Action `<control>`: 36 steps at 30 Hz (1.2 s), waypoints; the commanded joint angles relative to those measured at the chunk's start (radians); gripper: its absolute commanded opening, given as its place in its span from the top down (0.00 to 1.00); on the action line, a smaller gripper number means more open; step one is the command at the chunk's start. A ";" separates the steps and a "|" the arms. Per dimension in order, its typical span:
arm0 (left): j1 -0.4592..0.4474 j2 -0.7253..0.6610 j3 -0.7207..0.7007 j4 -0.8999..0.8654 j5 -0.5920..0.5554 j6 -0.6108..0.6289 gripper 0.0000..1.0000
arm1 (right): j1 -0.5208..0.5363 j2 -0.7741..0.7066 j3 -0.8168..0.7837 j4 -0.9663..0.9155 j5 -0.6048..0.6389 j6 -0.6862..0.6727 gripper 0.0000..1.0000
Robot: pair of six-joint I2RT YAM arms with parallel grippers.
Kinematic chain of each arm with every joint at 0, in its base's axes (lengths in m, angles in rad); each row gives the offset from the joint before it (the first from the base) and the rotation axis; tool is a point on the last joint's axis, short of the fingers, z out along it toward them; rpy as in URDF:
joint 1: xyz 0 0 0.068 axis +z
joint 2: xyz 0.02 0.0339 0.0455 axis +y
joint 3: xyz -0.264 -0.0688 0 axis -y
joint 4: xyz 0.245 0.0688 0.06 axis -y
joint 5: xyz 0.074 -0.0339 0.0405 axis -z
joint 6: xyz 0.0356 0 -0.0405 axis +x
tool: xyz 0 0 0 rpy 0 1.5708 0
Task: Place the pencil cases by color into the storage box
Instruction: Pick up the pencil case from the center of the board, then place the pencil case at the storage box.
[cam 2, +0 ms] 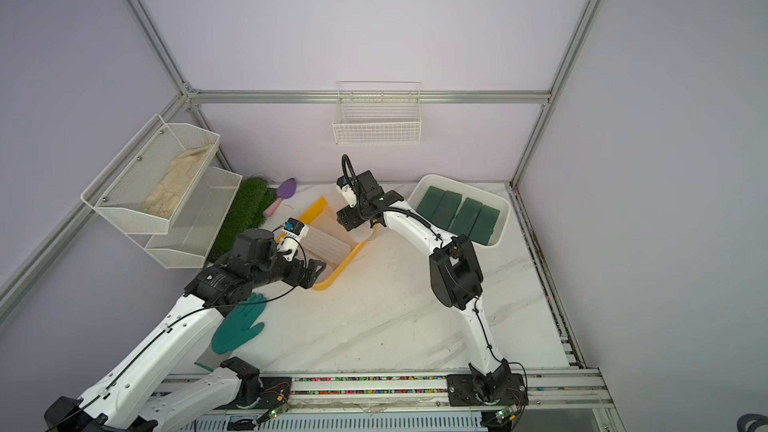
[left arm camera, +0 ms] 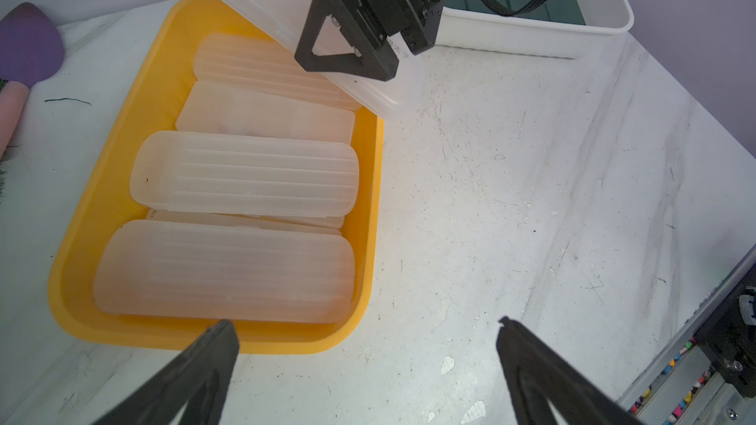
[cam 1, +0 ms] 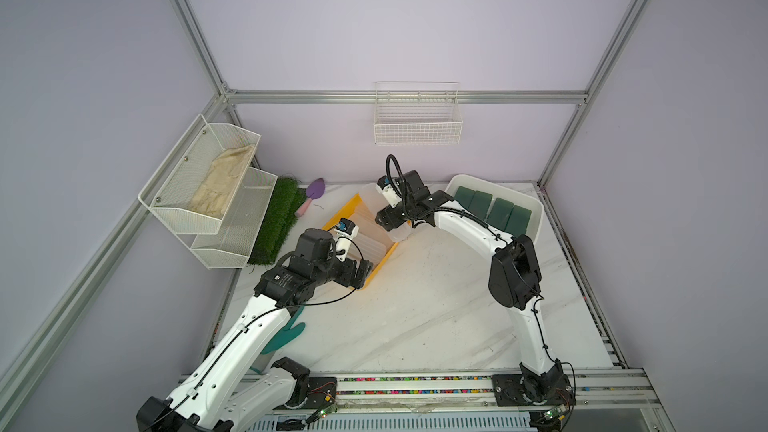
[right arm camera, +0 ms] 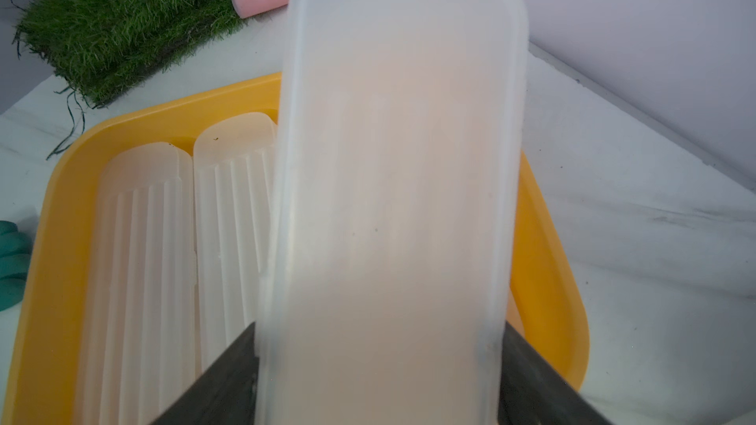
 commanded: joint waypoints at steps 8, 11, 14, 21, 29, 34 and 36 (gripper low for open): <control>0.014 0.005 0.020 0.046 -0.030 0.013 0.00 | 0.004 0.049 0.060 0.019 -0.047 -0.195 0.30; 0.015 0.007 0.020 0.054 -0.050 0.025 0.00 | 0.004 0.055 0.060 0.030 -0.053 -0.211 0.31; 0.015 0.011 0.019 0.064 -0.062 0.027 0.00 | 0.006 0.065 0.060 0.040 -0.064 -0.229 0.30; 0.017 0.023 0.016 0.069 -0.060 0.018 0.00 | 0.012 0.111 0.123 0.025 -0.078 -0.268 0.31; 0.016 0.022 0.016 0.068 -0.064 0.031 0.00 | 0.017 0.183 0.222 -0.017 -0.105 -0.290 0.30; 0.016 0.030 0.020 0.068 -0.071 0.039 0.00 | 0.023 0.212 0.252 -0.031 -0.116 -0.298 0.30; 0.016 0.034 0.022 0.069 -0.074 0.040 0.00 | 0.028 0.219 0.256 -0.034 -0.117 -0.303 0.30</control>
